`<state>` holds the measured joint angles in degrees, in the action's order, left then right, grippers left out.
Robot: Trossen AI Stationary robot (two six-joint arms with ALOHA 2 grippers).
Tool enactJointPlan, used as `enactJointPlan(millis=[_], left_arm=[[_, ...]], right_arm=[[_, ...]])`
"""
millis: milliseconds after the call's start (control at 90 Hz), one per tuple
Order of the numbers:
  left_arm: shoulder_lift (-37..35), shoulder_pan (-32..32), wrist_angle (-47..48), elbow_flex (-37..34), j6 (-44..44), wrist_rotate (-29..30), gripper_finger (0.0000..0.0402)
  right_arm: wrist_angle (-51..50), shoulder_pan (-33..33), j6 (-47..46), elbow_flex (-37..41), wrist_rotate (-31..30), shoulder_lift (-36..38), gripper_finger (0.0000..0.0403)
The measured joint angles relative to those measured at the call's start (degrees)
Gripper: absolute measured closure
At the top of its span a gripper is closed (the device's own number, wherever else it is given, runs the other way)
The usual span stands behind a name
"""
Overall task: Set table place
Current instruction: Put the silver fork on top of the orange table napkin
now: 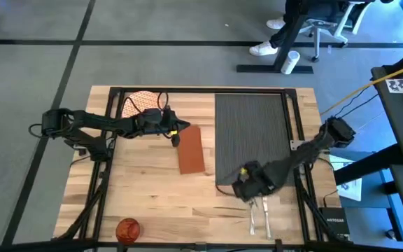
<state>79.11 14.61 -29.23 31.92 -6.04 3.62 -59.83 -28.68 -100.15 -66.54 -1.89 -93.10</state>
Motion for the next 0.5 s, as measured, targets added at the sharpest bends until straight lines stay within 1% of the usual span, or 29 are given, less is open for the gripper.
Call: enactJointPlan(millis=[233, 400, 500], left_arm=[[-0.5, -0.1, -0.8, 0.0, 0.1, 0.0, 0.0402], [-3.6, -2.0, -1.2, 0.0, 1.1, 0.6, 0.0402], [-6.4, -4.0, -1.1, 0.0, 2.7, 2.2, 0.0402]], right_arm=[[6.1, 11.9, 13.4, 0.0, -6.5, 0.0, 0.0403], [19.4, 19.5, 26.7, 0.0, -10.6, 0.0, 0.0403], [26.3, 23.3, 33.9, 0.0, -10.6, 0.0, 0.0403]])
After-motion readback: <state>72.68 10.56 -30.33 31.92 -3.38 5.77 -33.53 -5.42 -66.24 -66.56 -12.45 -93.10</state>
